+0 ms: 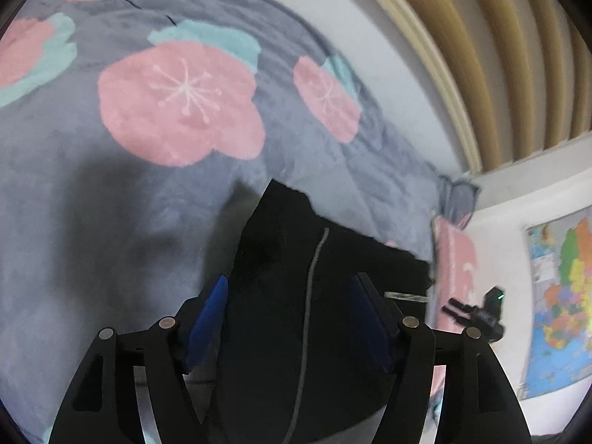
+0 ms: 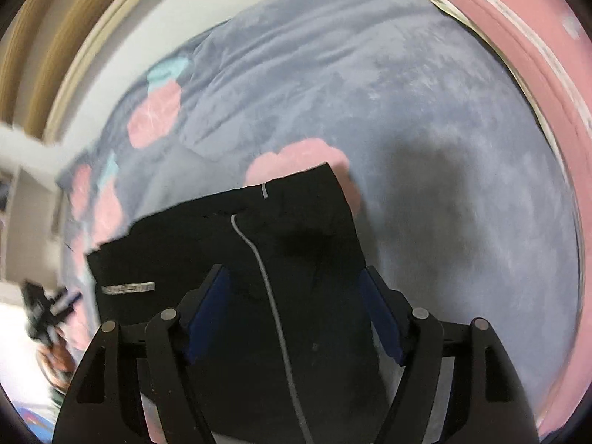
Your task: Fold large clothes
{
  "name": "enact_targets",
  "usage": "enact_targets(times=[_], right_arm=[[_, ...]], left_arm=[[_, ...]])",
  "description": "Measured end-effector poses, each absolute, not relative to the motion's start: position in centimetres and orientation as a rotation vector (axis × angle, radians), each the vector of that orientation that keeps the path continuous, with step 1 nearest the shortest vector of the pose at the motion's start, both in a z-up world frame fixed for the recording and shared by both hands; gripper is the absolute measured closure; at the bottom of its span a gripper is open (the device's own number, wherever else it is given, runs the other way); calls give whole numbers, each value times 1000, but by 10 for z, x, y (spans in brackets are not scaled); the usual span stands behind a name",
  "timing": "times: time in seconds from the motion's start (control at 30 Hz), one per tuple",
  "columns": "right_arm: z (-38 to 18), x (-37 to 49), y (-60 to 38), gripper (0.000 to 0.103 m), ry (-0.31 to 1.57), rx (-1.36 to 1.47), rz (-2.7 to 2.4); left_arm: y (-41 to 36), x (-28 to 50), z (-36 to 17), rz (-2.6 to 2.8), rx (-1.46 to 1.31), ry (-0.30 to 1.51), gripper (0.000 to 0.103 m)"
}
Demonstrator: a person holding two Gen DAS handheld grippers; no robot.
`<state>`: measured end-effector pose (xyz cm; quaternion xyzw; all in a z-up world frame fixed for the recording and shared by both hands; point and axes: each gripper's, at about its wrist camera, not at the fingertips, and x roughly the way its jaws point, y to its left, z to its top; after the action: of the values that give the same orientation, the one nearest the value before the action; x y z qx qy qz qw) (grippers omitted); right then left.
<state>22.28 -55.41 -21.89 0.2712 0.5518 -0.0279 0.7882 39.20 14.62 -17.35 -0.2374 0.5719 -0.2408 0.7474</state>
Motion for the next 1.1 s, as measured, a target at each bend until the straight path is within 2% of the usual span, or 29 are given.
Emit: enact_targets(times=[0.13, 0.27, 0.4, 0.43, 0.47, 0.5, 0.53, 0.57, 0.6, 0.63, 0.77, 0.83, 0.93, 1.1], right_arm=[[-236, 247, -546, 27, 1181, 418, -67], [-259, 267, -548, 27, 1207, 284, -89], [-297, 284, -555, 27, 1272, 349, -48], [-303, 285, -555, 34, 1274, 390, -37], [-303, 283, -553, 55, 1256, 403, -31], [-298, 281, -549, 63, 1241, 370, -67], [-289, 277, -544, 69, 1214, 323, -105], [-279, 271, -538, 80, 1184, 277, -133], [-265, 263, -533, 82, 1146, 230, -159], [-249, 255, -528, 83, 1110, 186, -187], [-196, 245, -524, 84, 1007, 134, -218], [-191, 258, -518, 84, 994, 88, -244], [-211, 286, -518, 84, 1029, 83, -281], [-296, 318, -524, 84, 1206, 150, -288]], left_arm=[[118, 411, -201, -487, -393, 1285, 32], [113, 425, -216, -538, -448, 1288, 32], [97, 436, -241, -570, -415, 1385, 32], [96, 438, -250, -553, -425, 1408, 32], [96, 439, -256, -516, -452, 1419, 33], [99, 439, -258, -485, -479, 1398, 37], [103, 435, -252, -461, -497, 1338, 61], [104, 431, -244, -440, -485, 1298, 77], [105, 426, -234, -422, -467, 1269, 82], [106, 420, -225, -422, -464, 1236, 90], [111, 402, -173, -418, -450, 1102, 90], [111, 406, -152, -423, -464, 1037, 91], [102, 426, -155, -388, -461, 1026, 91], [84, 457, -229, -296, -385, 1166, 90]])
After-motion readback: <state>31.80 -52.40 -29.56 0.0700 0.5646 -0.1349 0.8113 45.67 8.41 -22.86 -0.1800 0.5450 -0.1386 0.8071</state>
